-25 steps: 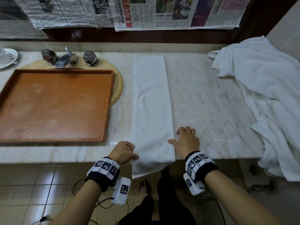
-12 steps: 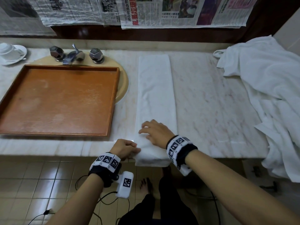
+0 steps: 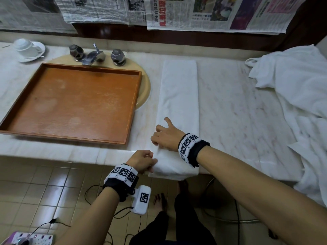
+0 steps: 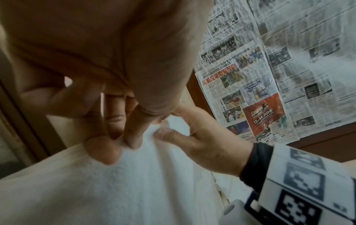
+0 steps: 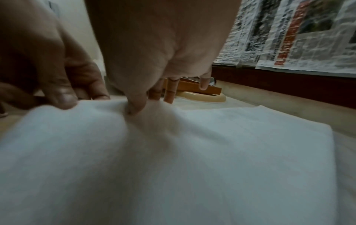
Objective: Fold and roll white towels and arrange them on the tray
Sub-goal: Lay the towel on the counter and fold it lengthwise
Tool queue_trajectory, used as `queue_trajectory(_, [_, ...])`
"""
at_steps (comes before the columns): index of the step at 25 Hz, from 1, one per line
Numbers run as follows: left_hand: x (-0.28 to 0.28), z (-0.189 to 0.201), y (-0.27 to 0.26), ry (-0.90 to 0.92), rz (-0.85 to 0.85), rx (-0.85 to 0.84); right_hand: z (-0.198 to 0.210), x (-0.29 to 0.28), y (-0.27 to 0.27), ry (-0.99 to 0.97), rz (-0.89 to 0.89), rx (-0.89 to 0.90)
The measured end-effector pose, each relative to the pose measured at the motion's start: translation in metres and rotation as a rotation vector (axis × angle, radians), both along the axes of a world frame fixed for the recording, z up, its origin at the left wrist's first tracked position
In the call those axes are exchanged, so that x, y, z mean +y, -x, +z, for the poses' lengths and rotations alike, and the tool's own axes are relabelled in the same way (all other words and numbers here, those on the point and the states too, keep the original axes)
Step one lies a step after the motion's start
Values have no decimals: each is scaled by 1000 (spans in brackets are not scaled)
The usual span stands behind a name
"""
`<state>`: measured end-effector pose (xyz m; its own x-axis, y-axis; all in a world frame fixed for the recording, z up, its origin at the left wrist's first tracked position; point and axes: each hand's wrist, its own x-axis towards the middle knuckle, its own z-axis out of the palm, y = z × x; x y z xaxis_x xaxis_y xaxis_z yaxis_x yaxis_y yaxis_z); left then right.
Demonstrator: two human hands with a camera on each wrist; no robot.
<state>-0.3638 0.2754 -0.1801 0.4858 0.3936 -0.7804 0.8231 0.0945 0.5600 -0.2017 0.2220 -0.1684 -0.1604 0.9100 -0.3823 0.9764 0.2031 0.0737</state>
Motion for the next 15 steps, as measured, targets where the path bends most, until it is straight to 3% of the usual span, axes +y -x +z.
queue_trajectory(3, [-2,-3,0,-38,-27,17,-1,7,-5,0,-13,-116])
queue_trajectory(15, [-2,-4,-7,-98,-3,105,3,34,-9,112,-45,-75])
